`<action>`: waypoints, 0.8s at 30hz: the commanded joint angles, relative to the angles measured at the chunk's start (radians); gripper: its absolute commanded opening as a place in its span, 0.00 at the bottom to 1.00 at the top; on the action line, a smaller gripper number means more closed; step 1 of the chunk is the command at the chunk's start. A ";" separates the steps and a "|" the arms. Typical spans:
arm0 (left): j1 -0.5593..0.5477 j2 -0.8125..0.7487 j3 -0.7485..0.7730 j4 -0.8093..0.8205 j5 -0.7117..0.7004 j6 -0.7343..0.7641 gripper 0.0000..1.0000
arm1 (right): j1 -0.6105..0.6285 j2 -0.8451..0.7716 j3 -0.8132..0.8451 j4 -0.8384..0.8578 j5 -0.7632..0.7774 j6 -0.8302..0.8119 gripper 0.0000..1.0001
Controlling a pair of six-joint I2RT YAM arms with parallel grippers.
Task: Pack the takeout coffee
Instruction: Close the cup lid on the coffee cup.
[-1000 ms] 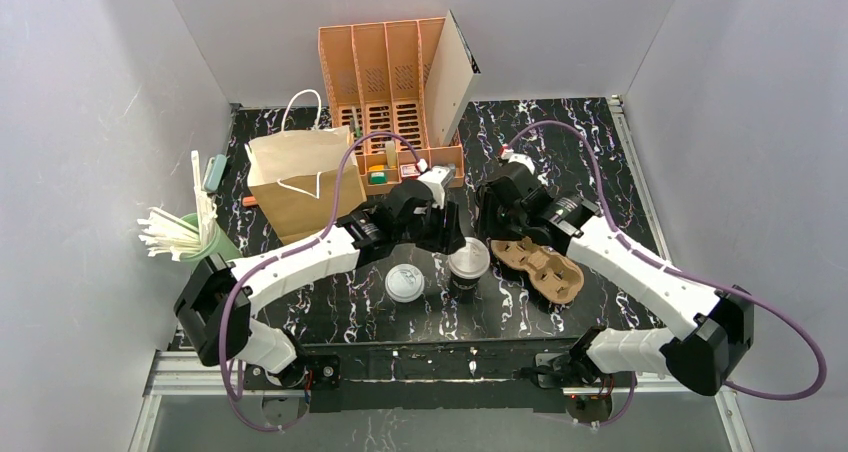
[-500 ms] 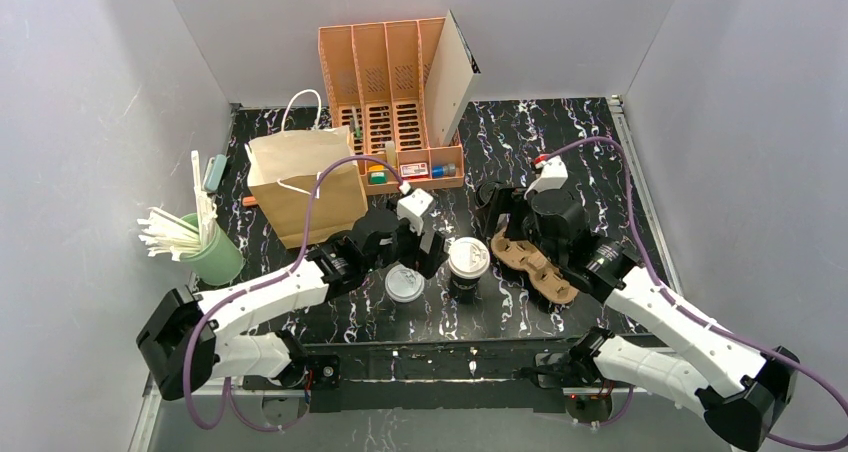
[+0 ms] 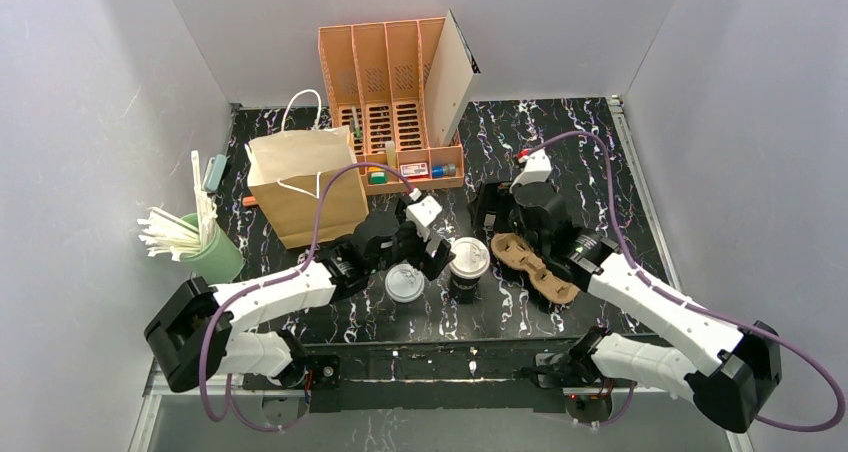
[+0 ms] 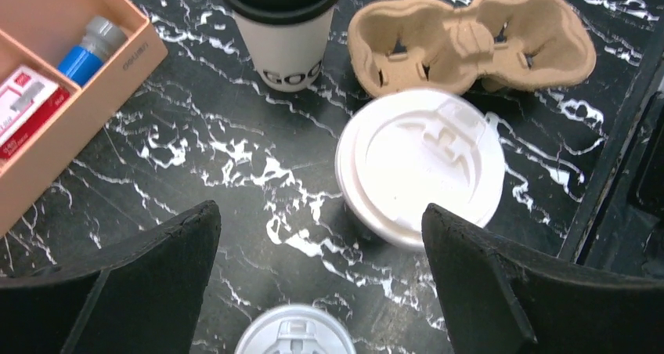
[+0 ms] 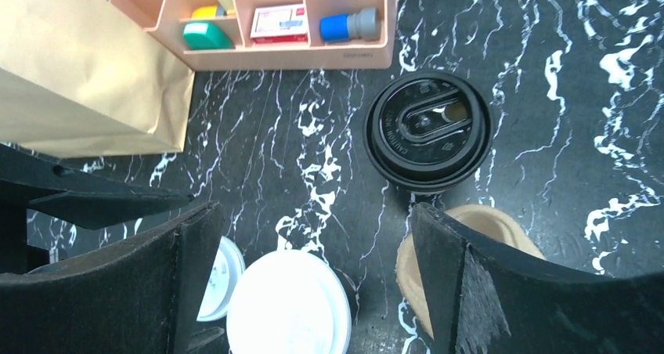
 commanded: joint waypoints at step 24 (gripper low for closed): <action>0.173 -0.060 -0.225 0.309 -0.222 -0.162 0.98 | 0.011 0.263 -0.111 0.806 -0.109 -0.153 0.98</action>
